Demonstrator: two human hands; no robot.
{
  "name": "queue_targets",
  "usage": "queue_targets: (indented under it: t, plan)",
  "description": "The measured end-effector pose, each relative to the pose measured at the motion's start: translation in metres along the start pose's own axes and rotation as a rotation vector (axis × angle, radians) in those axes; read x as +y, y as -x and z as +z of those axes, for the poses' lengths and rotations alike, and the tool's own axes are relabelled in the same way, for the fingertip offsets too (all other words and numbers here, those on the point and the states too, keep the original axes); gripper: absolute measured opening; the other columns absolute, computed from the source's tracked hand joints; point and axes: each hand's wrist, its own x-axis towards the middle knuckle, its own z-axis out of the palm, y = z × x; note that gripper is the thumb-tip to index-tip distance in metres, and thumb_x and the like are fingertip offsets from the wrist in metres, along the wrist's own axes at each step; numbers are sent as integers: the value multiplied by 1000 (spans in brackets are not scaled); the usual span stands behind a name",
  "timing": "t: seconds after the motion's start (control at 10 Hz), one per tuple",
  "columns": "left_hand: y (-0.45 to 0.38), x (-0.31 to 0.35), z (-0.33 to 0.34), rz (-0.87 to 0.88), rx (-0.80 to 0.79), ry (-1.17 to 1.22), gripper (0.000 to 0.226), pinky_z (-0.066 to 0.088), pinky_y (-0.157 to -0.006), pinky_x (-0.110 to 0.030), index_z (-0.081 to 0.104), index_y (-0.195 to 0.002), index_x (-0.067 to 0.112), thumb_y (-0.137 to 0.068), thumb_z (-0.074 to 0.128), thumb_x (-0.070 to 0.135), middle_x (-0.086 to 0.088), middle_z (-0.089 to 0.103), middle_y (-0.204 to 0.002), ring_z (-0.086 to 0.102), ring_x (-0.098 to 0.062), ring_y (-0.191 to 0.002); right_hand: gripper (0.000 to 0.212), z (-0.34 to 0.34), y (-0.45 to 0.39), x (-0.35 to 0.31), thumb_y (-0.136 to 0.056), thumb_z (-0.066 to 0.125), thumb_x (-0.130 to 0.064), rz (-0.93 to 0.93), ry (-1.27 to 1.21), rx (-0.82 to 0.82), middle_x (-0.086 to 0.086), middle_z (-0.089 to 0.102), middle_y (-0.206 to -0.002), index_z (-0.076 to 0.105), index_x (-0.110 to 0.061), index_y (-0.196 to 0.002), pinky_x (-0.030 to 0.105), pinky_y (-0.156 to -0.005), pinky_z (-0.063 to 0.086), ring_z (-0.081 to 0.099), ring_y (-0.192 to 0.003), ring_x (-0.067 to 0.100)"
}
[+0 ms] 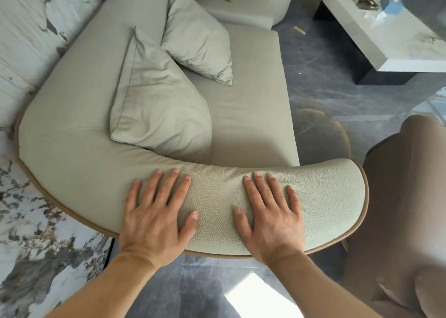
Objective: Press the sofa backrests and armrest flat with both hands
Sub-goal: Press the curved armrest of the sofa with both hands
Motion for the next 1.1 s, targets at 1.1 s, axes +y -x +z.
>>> queue_targets:
  t: [1.1]
  plan:
    - [-95,-20,12,24,63,10,69,28,-110,-60,52,-139,17,-81,41,53,-9,49,-146,43,-35,-135,65,2,-95,8,-89,33,-55,-12,4,67,1,47,-147,49,-20,-141,56,-109,31,39,-138,26]
